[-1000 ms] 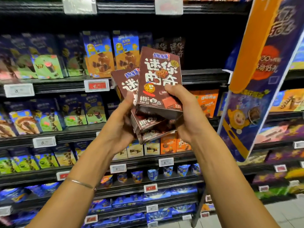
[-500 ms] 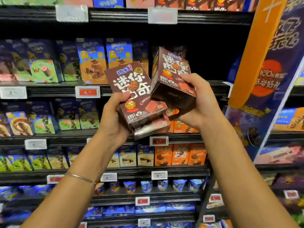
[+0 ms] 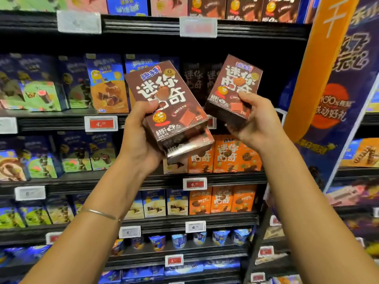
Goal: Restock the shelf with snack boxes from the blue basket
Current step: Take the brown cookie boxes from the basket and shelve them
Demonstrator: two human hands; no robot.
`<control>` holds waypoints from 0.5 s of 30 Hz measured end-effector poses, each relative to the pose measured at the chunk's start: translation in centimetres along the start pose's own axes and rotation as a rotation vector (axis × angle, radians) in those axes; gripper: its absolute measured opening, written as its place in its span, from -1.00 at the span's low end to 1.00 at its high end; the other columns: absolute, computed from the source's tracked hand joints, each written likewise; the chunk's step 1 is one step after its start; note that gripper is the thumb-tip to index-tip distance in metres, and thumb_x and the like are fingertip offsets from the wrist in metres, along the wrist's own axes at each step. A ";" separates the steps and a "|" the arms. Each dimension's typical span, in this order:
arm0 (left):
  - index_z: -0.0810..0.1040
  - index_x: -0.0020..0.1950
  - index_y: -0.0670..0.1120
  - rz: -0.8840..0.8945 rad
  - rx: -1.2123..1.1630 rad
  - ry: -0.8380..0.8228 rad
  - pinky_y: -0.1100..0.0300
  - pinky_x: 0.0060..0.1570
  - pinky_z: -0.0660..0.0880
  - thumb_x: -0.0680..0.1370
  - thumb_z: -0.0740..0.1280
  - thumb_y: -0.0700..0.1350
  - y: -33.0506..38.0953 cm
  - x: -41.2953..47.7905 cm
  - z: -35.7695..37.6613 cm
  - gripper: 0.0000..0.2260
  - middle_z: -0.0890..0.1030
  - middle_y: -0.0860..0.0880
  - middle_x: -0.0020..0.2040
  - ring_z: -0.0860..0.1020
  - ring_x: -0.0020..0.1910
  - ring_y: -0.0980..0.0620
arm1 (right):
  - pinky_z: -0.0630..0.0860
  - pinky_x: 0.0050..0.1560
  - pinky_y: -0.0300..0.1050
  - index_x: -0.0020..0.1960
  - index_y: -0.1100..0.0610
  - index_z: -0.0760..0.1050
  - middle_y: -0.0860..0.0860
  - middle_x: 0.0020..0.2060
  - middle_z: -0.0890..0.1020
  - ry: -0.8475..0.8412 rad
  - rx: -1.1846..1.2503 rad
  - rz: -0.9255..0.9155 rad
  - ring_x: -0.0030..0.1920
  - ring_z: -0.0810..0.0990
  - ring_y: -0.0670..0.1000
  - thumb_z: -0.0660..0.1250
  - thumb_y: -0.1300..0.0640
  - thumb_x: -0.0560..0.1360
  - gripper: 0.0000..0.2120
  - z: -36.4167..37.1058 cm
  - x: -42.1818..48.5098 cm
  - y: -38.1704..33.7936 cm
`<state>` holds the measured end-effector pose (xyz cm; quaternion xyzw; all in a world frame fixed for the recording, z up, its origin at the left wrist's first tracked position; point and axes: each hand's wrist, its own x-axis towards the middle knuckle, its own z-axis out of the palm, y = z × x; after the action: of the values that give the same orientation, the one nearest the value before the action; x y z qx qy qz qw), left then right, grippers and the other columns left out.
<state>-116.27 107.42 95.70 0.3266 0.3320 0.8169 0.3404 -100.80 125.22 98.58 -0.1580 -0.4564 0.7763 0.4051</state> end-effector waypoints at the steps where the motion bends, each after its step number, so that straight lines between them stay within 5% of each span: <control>1: 0.73 0.12 -0.03 0.001 -0.005 -0.023 -0.20 0.22 0.60 0.36 0.47 0.04 0.2 0.3 0.1 -0.64 0.74 -0.09 0.16 0.72 0.09 -0.14 | 0.62 -0.30 -0.17 0.25 0.12 0.52 0.00 -0.06 0.76 0.045 -0.029 -0.041 -0.11 0.76 -0.02 0.39 0.12 0.53 -0.70 0.0 0.8 -0.3; 6: 0.71 0.10 -0.07 -0.017 -0.067 -0.095 -0.09 0.11 0.63 0.42 0.43 0.01 0.7 2.1 1.6 -0.69 0.74 -0.09 0.10 0.72 0.05 -0.12 | 0.66 -0.26 -0.11 0.26 0.21 0.55 0.03 -0.10 0.75 0.226 -0.271 -0.195 -0.26 0.74 -0.07 0.38 0.23 0.55 -0.72 -0.7 6.0 -1.5; 15: 0.75 0.06 -0.04 0.028 -0.038 -0.085 -0.07 0.05 0.65 0.55 0.34 0.05 -0.1 5.6 2.7 -0.75 0.75 -0.06 0.09 0.73 0.03 -0.09 | 0.61 0.18 0.03 0.37 0.20 0.27 0.16 0.27 0.55 0.400 -0.849 -0.347 0.19 0.60 0.10 0.41 0.21 0.55 -0.52 -4.7 16.4 -3.0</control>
<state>-117.27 112.68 98.88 0.3590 0.2969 0.8131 0.3490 -106.67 141.40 100.64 -0.3765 -0.6651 0.3976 0.5077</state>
